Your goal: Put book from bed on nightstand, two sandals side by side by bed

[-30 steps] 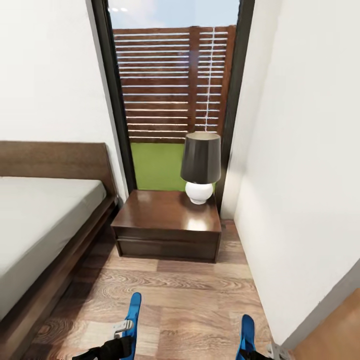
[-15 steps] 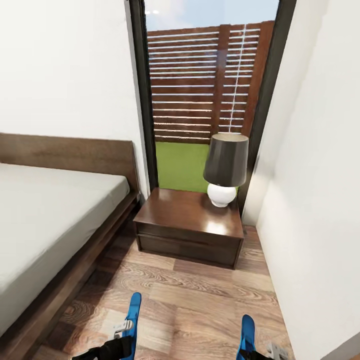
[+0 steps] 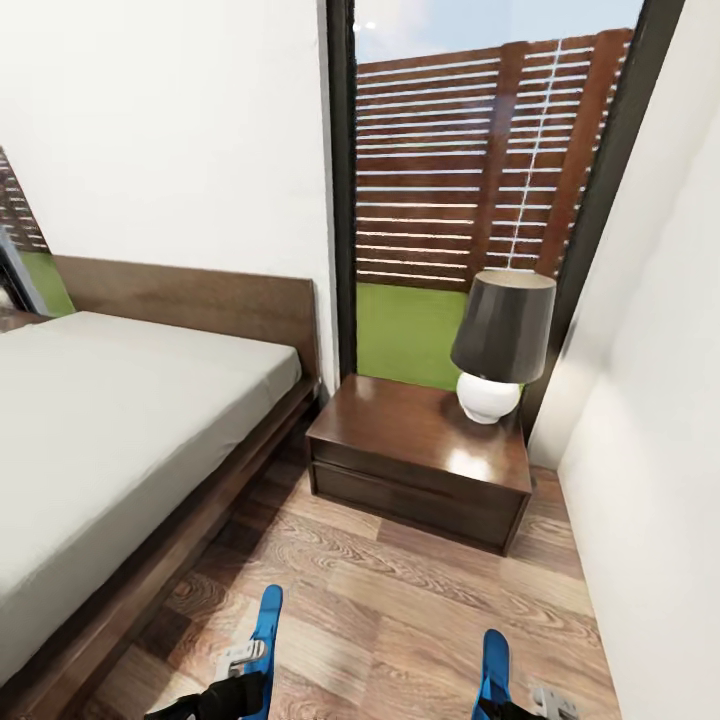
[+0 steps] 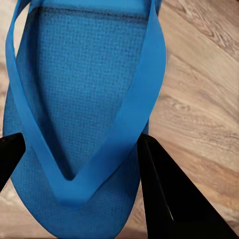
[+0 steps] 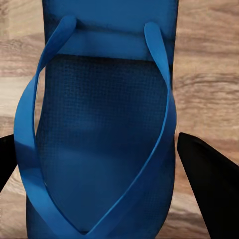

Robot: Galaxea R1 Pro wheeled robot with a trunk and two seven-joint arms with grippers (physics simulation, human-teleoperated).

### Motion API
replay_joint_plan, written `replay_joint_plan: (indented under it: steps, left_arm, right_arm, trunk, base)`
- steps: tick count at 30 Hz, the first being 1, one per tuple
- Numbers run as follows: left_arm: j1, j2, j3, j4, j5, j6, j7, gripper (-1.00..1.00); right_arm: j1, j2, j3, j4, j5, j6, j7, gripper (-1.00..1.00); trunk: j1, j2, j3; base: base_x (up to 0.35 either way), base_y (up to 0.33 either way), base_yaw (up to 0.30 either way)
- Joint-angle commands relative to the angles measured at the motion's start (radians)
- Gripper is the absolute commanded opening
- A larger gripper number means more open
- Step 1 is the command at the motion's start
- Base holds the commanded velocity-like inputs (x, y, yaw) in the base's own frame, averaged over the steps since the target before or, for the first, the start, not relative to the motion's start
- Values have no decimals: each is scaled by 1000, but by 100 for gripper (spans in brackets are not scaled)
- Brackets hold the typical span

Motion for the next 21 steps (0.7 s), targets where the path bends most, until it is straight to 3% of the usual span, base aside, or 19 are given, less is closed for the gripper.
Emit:
replay_joint_plan:
  steps: [1,21]
  left_arm:
    - [-1,0,-7,1,5,-4,-5,-100]
    - [-1,0,-8,2,4,-4,-5,-100]
  right_arm:
    - [0,0,-7,-1,-4,8,6,-100]
    - [0,-1,-7,-1,-4,8,7,-100]
  trunk:
    - [0,0,-1]
    - [0,0,-1]
  base:
    - [0,-5,294]
    - [0,0,294]
